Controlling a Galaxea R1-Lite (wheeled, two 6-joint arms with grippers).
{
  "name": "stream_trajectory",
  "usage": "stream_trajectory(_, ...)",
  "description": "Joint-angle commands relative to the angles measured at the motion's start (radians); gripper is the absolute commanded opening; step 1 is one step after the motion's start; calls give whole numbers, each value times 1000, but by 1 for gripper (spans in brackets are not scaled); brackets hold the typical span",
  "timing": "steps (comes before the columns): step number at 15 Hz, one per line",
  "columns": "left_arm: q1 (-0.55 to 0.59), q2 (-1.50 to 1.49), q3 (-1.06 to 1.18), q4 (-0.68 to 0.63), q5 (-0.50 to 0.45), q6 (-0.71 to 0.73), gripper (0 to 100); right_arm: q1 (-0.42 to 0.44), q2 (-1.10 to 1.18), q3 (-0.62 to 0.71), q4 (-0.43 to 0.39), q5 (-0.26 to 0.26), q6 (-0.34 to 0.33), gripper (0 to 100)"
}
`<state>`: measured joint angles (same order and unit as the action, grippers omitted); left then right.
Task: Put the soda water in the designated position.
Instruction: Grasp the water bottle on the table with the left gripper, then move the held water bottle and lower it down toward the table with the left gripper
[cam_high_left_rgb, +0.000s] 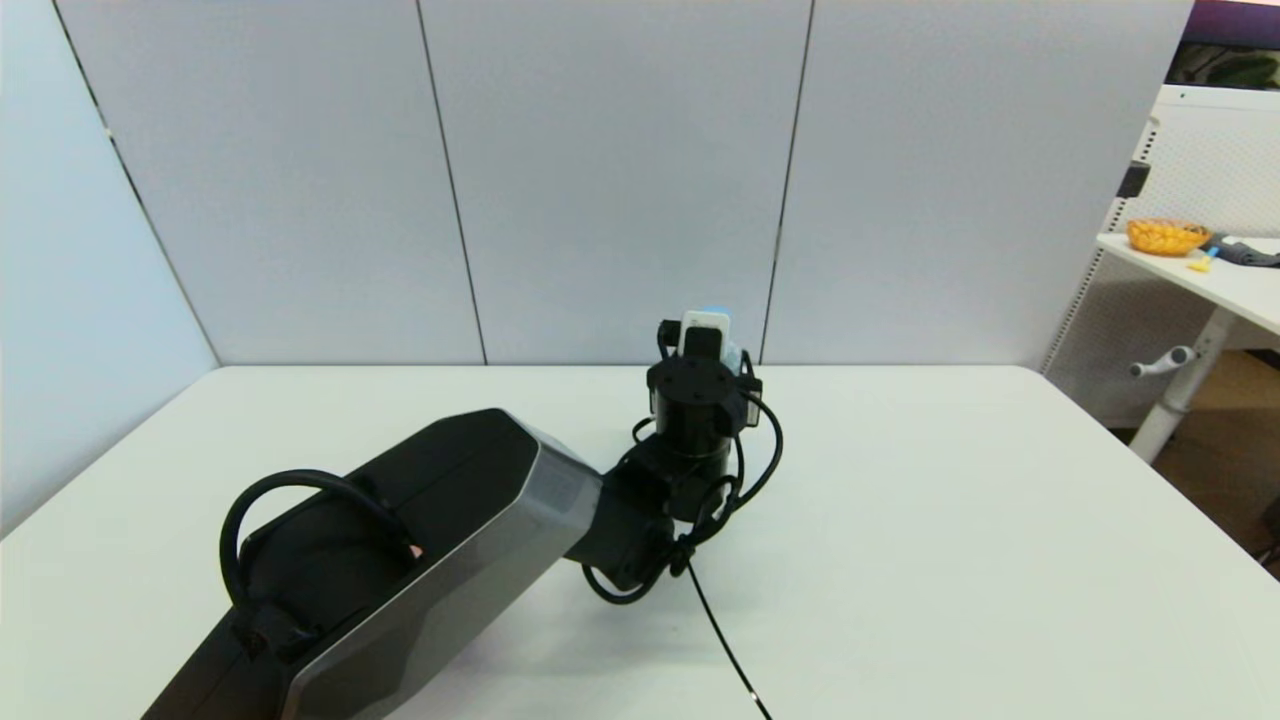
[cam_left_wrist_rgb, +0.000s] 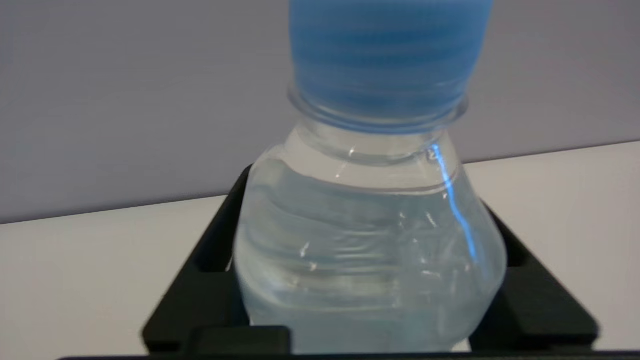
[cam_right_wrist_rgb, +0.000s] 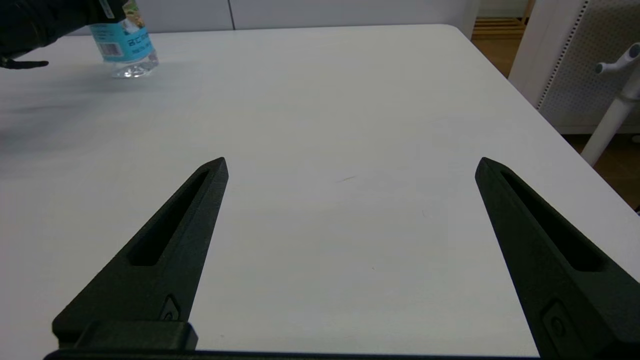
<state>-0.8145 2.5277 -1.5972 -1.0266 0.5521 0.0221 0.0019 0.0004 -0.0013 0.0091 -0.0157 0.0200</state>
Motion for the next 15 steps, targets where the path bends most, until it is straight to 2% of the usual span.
stream_trajectory(1, 0, -3, 0, -15, 3, 1, 0, 0, 0, 1, 0, -1, 0, 100)
stream_trajectory(10, 6, -72, 17, -13, 0, 19, 0, 1, 0, 0, 0, -1, 0, 100)
stream_trajectory(15, 103, -352, 266, -13, -9, 150, 0, 0, 0, 1, 0, 0, -3, 100)
